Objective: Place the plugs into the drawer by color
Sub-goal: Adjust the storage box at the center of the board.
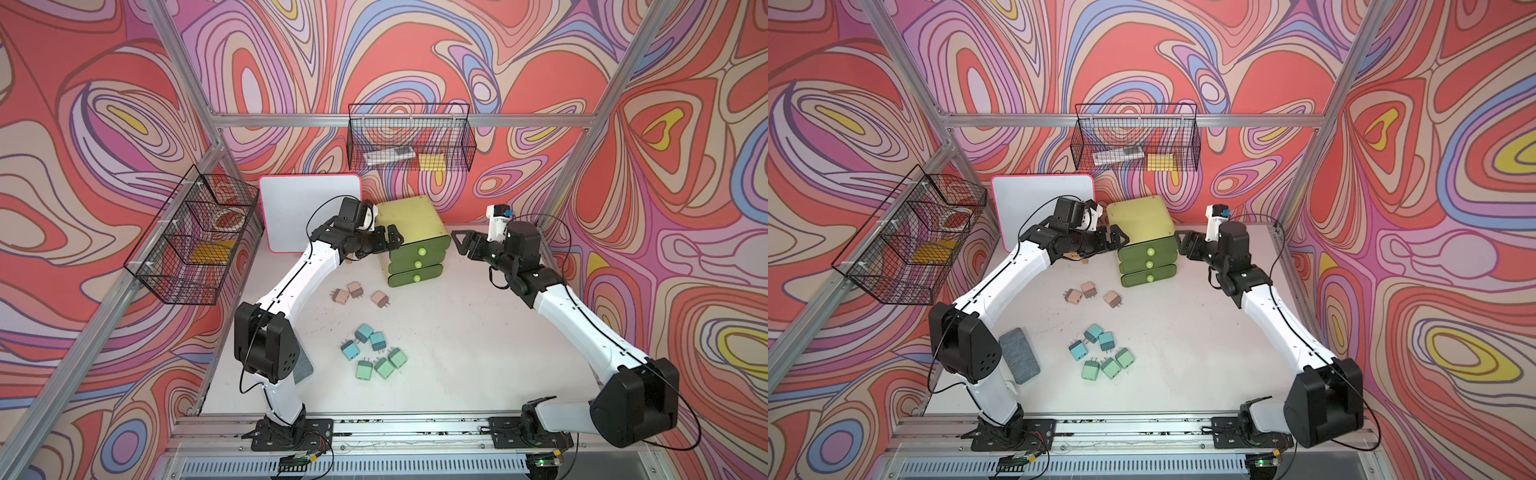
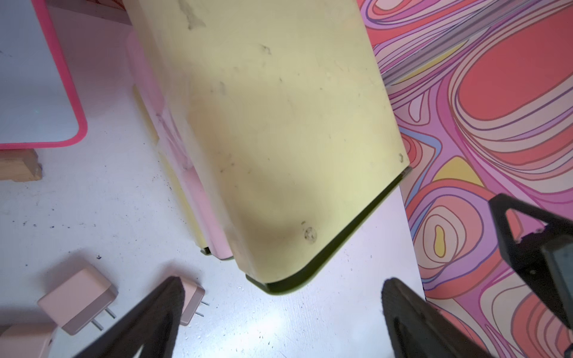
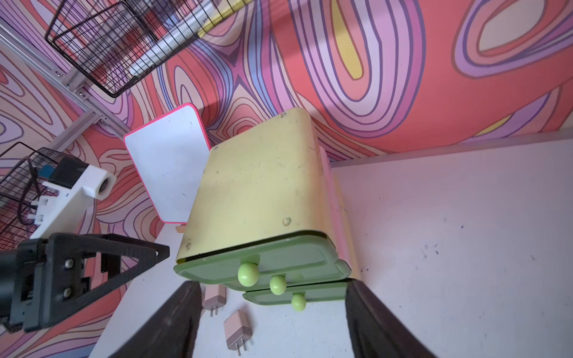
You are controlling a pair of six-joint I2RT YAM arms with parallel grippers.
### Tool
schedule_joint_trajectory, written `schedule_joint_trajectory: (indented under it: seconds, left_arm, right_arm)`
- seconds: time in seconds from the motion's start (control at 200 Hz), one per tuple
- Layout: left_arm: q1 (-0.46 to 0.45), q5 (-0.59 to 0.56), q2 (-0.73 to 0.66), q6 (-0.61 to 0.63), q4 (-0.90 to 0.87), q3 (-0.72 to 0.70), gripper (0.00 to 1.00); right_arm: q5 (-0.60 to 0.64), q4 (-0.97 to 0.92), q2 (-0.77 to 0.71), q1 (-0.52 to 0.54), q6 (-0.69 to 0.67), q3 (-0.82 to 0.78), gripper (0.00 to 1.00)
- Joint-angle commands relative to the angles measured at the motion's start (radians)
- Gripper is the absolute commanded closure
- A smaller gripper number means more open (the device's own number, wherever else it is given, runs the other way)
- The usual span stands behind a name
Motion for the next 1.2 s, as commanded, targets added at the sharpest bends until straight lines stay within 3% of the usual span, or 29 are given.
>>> schedule_joint_trajectory:
  seconds: [0.0,0.16,0.356,0.906,1.087,1.192]
  left_arm:
    - [0.004,-0.017,0.049,-0.021,0.016,0.071,0.01]
    - [0.002,0.051,0.119,-0.060,0.014,0.131,0.04]
    - [-0.019,0.107,0.111,-0.086,0.046,0.062,0.04]
    - [-0.123,0.109,0.173,-0.041,0.035,0.099,0.04]
    - [-0.093,0.004,0.098,-0.017,0.036,0.081,0.05]
    - [-0.034,0.018,0.091,-0.047,0.061,0.077,0.08]
  right_arm:
    - [-0.032,0.175,0.007,0.008,0.144,-0.085,0.25]
    - [-0.103,0.277,0.058,0.008,0.221,-0.104,0.26]
    - [-0.123,0.292,0.124,0.008,0.218,-0.073,0.26]
    - [-0.123,0.266,0.140,-0.020,0.139,-0.056,0.26]
    - [-0.168,0.345,0.100,-0.056,0.189,-0.145,0.45]
    - [-0.238,0.446,0.133,-0.057,0.241,-0.175,0.57]
